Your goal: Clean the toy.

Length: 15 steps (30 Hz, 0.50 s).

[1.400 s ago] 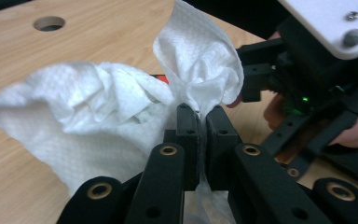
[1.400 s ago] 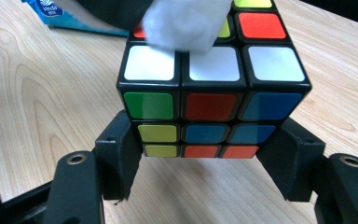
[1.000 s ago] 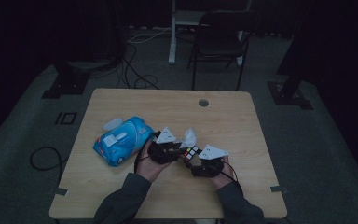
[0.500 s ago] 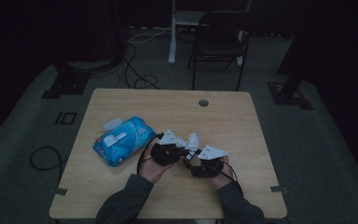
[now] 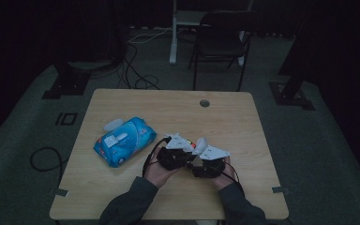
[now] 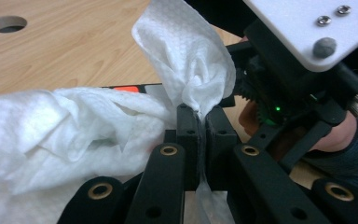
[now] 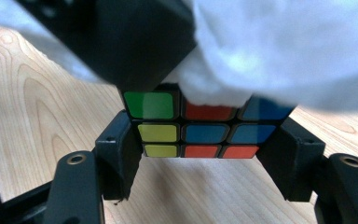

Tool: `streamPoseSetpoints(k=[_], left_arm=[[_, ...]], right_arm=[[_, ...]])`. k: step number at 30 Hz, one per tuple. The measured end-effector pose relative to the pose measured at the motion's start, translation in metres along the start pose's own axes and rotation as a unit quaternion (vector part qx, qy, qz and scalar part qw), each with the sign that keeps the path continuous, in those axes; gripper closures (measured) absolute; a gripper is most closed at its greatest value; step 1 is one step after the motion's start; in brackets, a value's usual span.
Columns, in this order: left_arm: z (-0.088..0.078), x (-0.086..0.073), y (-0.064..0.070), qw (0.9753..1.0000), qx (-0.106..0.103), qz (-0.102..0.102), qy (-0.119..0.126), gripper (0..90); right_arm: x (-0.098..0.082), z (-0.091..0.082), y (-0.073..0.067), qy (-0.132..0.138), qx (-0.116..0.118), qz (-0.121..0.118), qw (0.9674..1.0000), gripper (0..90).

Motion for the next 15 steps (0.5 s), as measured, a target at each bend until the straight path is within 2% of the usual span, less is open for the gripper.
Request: streamPoseSetpoints(k=[15], left_arm=[[-0.014, -0.002, -0.036, 0.9982, 0.049, -0.033, 0.011, 87.3]], right_arm=[[0.000, 0.000, -0.003, -0.002, 0.004, -0.007, 1.0000, 35.1]])
Point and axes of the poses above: each handheld gripper's, and its own axes: z roughly forward along the jaws, x roughly out of its top, y roughly to its right, the point moved 5 cm from there along z, roughly forward along the jaws, and after that the axes turned 7 degrees about z, right-handed, at the moved point
